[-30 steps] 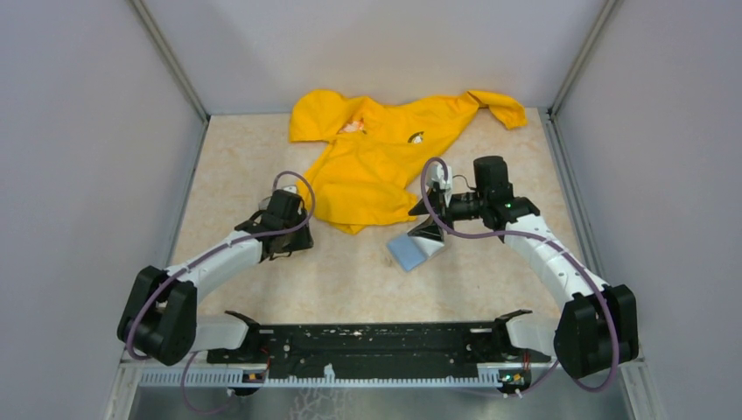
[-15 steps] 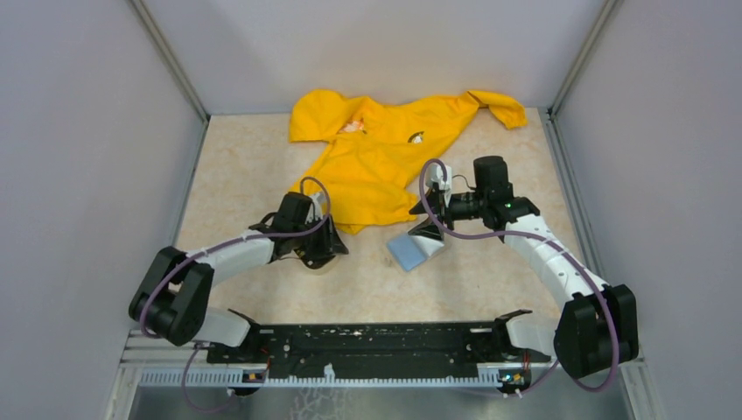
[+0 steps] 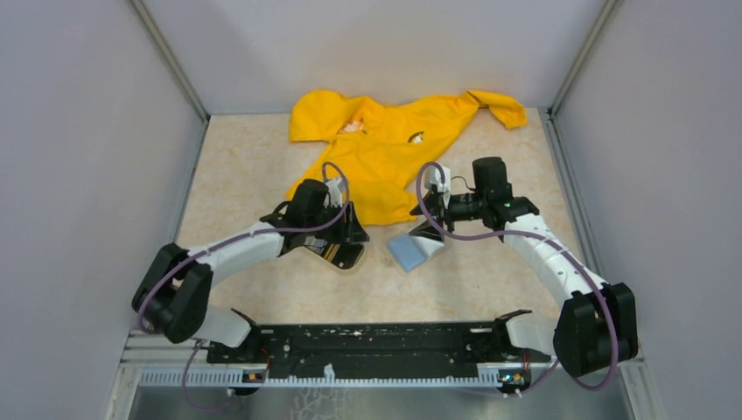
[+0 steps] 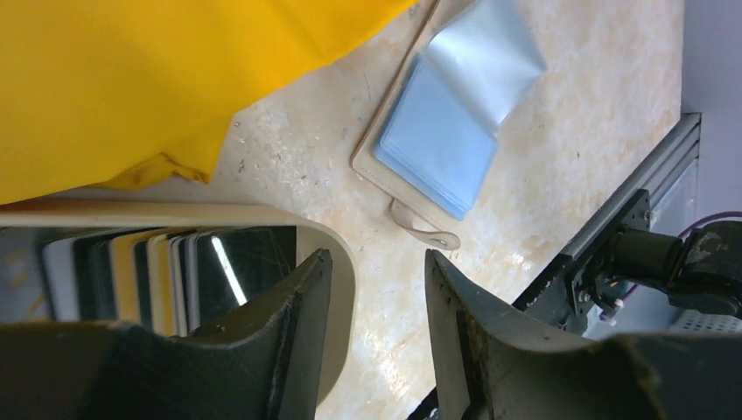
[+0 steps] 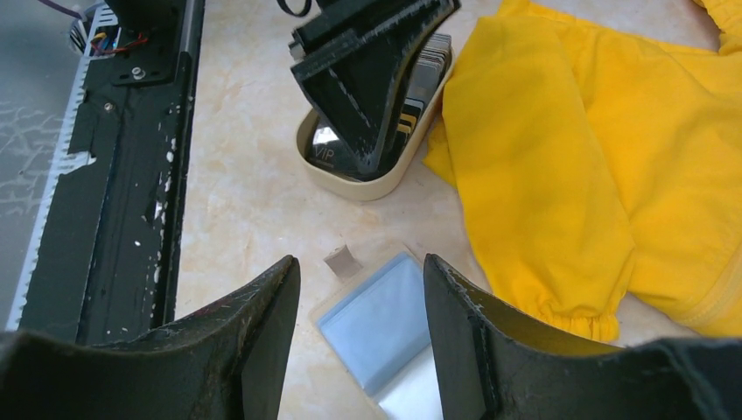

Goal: Put the credit cards into the card holder
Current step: Move the storage box to the center of the board.

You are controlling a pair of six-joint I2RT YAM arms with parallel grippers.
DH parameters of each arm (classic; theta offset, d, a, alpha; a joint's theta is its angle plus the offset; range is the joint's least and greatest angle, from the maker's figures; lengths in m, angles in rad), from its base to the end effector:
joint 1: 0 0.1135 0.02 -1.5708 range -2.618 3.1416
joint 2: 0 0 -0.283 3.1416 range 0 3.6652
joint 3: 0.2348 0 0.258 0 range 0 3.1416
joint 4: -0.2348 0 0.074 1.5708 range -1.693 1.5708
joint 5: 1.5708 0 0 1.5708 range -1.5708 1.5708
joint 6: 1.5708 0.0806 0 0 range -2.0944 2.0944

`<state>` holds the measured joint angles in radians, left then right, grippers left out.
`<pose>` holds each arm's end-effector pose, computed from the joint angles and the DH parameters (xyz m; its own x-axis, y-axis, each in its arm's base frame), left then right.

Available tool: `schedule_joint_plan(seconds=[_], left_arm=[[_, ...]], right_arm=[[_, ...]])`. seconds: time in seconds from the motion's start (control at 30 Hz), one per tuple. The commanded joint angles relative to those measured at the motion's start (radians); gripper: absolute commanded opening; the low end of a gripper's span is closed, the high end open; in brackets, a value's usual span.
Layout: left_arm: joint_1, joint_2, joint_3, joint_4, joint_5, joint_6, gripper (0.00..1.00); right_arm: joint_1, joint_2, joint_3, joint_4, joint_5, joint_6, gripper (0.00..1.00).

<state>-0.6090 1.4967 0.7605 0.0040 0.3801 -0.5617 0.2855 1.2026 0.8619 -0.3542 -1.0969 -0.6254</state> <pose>0.2585 -0.2167 0.1722 -0.8676 0.0021 -0.4973 0.3491 0.7147 -0.6060 0.2291 0.1420 0.2793 -0.0389 -0.2899 -0.9563 -0.9956 0.0934 0.0122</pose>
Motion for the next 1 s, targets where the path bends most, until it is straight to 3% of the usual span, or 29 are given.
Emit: schedule_joint_plan(seconds=[0.0,0.17,0.3,0.6,0.97], left_arm=[[0.0,-0.155,0.016,-0.126,-0.15,0.159,0.5],[-0.001,-0.272,-0.045,-0.23,-0.471,0.279,0.53],[-0.001,-0.254,-0.023,-0.312,-0.662,0.329,0.57],[-0.009,-0.067,0.096,-0.462,-0.833,0.334,0.59],[-0.045,-0.17,0.028,-0.361,-0.789,0.372,0.63]], right_arm=[[0.001,0.001,0.015,-0.002,-0.015,-0.035,0.54],[0.001,0.005,0.016,-0.008,-0.011,-0.045,0.54],[0.001,0.012,0.015,-0.01,-0.009,-0.045,0.54],[0.001,0.02,0.014,-0.005,-0.009,-0.043,0.54],[0.001,0.037,0.014,-0.011,-0.001,-0.049,0.54]])
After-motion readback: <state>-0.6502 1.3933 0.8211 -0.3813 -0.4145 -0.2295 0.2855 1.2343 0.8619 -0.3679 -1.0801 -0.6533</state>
